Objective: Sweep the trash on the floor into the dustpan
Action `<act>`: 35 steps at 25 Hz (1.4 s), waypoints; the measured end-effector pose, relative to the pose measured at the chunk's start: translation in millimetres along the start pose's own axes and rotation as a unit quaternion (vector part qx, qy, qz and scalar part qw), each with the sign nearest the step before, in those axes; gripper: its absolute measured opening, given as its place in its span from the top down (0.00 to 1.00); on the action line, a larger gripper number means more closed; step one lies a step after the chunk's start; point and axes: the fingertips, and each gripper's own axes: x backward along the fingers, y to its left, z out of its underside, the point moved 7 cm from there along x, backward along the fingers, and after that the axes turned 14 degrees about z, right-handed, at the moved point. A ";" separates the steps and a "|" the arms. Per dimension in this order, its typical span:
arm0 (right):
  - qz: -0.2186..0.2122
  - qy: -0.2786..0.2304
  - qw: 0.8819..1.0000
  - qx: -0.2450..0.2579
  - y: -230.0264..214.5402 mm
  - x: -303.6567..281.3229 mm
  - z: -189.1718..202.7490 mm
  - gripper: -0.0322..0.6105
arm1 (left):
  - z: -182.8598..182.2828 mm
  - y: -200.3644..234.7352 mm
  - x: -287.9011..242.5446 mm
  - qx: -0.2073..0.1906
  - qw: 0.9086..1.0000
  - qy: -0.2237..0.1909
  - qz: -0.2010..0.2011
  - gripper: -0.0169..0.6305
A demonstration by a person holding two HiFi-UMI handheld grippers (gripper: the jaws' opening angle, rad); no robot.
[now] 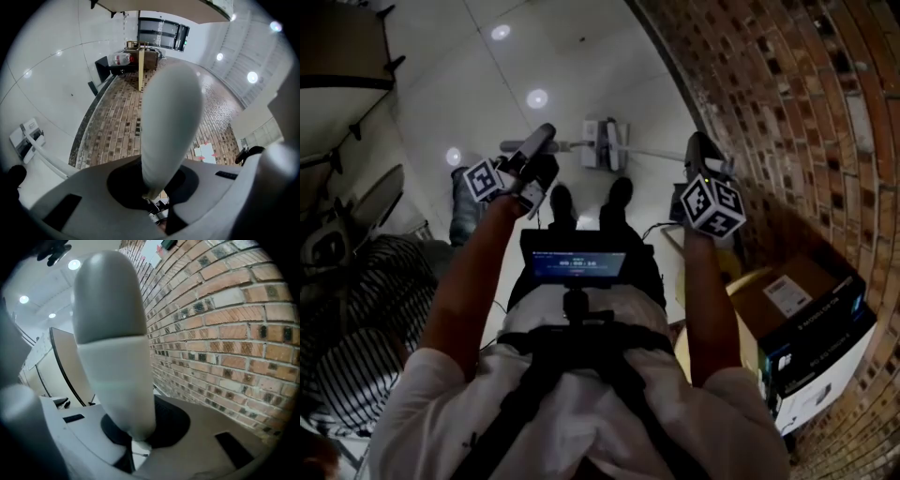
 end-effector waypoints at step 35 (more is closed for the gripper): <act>0.144 -0.044 0.989 0.000 -66.2 93.8 17.2 0.91 | 65.7 -19.4 -38.2 0.046 0.991 0.110 0.065 0.93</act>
